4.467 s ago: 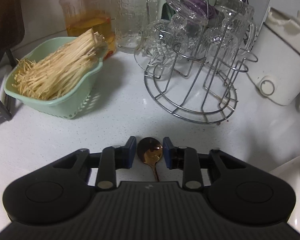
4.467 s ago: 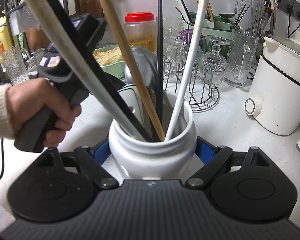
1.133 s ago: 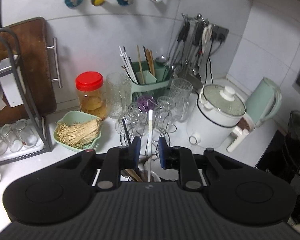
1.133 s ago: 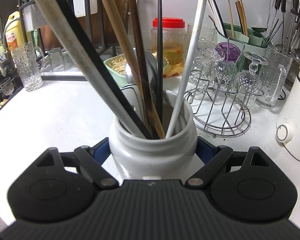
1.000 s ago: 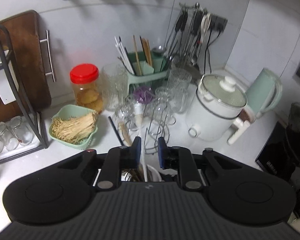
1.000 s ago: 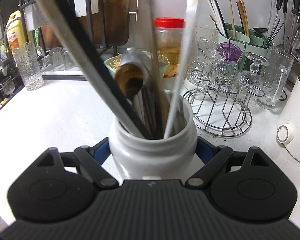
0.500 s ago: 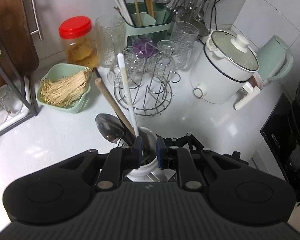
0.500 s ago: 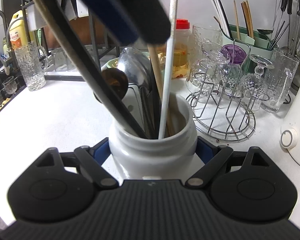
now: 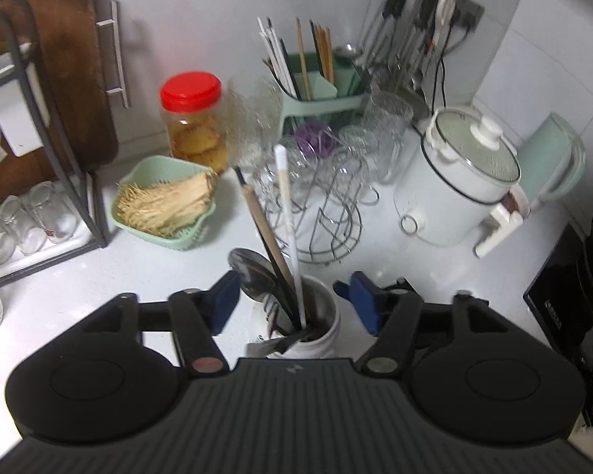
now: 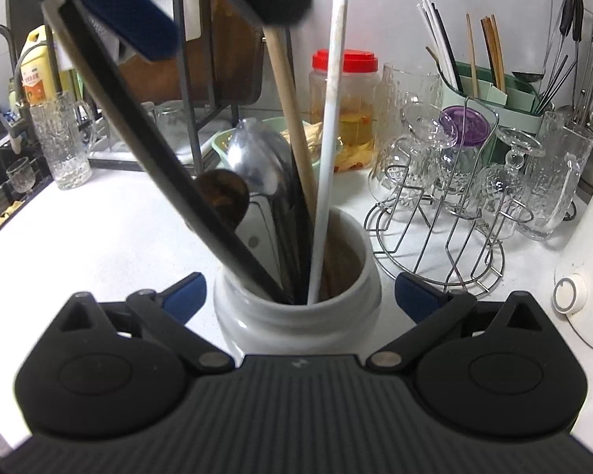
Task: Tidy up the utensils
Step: 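Withdraw the left tool while the right tool sets the mug down on the counter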
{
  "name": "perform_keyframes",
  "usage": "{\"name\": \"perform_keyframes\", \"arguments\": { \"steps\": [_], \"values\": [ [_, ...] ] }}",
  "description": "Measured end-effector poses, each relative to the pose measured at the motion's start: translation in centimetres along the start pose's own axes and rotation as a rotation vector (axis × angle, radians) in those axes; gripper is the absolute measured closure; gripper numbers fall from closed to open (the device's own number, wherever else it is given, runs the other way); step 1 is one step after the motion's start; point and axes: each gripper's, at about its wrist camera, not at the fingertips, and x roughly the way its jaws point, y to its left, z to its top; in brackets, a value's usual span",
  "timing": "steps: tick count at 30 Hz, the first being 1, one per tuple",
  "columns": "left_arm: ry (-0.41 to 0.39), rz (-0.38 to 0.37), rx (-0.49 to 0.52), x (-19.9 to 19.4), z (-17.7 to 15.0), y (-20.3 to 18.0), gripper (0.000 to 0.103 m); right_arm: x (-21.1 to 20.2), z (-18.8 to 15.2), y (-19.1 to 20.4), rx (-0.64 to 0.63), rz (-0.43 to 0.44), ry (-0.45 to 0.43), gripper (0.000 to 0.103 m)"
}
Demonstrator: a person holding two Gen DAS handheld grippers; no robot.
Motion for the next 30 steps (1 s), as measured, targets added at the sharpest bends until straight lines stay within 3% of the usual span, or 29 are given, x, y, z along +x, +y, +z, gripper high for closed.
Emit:
{"name": "perform_keyframes", "arguments": {
  "steps": [4,11,21,30],
  "values": [
    [-0.055,0.010,-0.012,-1.8,-0.3,0.6,0.014,-1.1,0.0,0.3,0.005,0.000,0.004,0.000],
    [-0.120,0.003,0.005,-5.0,-1.4,1.4,0.006,-4.5,0.5,0.6,0.063,-0.028,-0.005,0.000],
    [-0.231,0.052,0.006,-10.5,-1.8,3.3,0.003,-11.0,3.0,-0.1,0.193,-0.088,-0.072,0.000],
    [-0.287,0.127,-0.046,-14.9,-3.0,2.5,0.003,-18.4,5.8,-1.0,0.215,-0.097,-0.215,0.000]
  ]
}}
